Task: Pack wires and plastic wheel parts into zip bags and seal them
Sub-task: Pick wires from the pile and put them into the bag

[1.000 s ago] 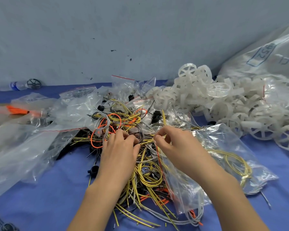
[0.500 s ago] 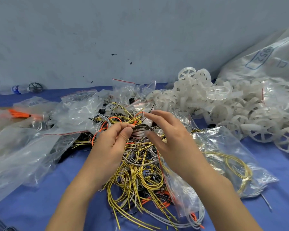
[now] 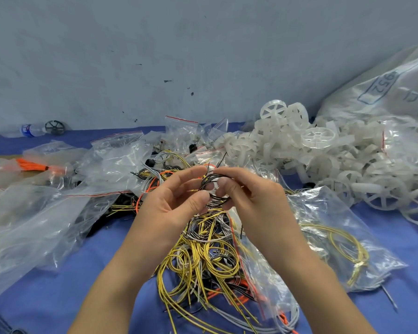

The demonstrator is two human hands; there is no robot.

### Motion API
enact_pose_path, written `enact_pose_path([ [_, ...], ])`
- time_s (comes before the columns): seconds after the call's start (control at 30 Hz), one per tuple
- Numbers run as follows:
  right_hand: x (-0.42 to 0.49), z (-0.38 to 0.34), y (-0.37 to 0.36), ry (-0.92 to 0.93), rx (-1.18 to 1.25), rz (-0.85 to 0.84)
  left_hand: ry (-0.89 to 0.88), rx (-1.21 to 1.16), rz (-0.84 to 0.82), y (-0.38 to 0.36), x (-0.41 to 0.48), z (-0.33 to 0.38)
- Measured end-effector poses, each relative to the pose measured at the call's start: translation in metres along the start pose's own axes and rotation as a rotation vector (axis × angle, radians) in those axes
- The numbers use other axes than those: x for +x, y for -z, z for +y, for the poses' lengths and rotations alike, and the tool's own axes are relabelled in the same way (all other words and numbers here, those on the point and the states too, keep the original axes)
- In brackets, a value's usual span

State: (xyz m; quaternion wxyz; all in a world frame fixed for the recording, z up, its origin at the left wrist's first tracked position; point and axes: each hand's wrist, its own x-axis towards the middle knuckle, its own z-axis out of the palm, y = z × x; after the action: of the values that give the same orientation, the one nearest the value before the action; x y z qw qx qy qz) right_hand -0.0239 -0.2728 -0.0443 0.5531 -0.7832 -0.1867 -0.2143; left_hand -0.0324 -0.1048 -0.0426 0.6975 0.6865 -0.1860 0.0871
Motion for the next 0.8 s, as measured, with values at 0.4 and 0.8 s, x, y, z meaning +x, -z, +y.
enact_pose_path([
  [0.4,0.003,-0.005,0.01,-0.192,0.241,-0.179,-0.053,0.24,0.207,-0.006,0.002,-0.007],
  [0.8,0.005,0.004,0.021,-0.255,0.264,-0.193,-0.207,0.744,0.393,-0.004,0.001,-0.011],
])
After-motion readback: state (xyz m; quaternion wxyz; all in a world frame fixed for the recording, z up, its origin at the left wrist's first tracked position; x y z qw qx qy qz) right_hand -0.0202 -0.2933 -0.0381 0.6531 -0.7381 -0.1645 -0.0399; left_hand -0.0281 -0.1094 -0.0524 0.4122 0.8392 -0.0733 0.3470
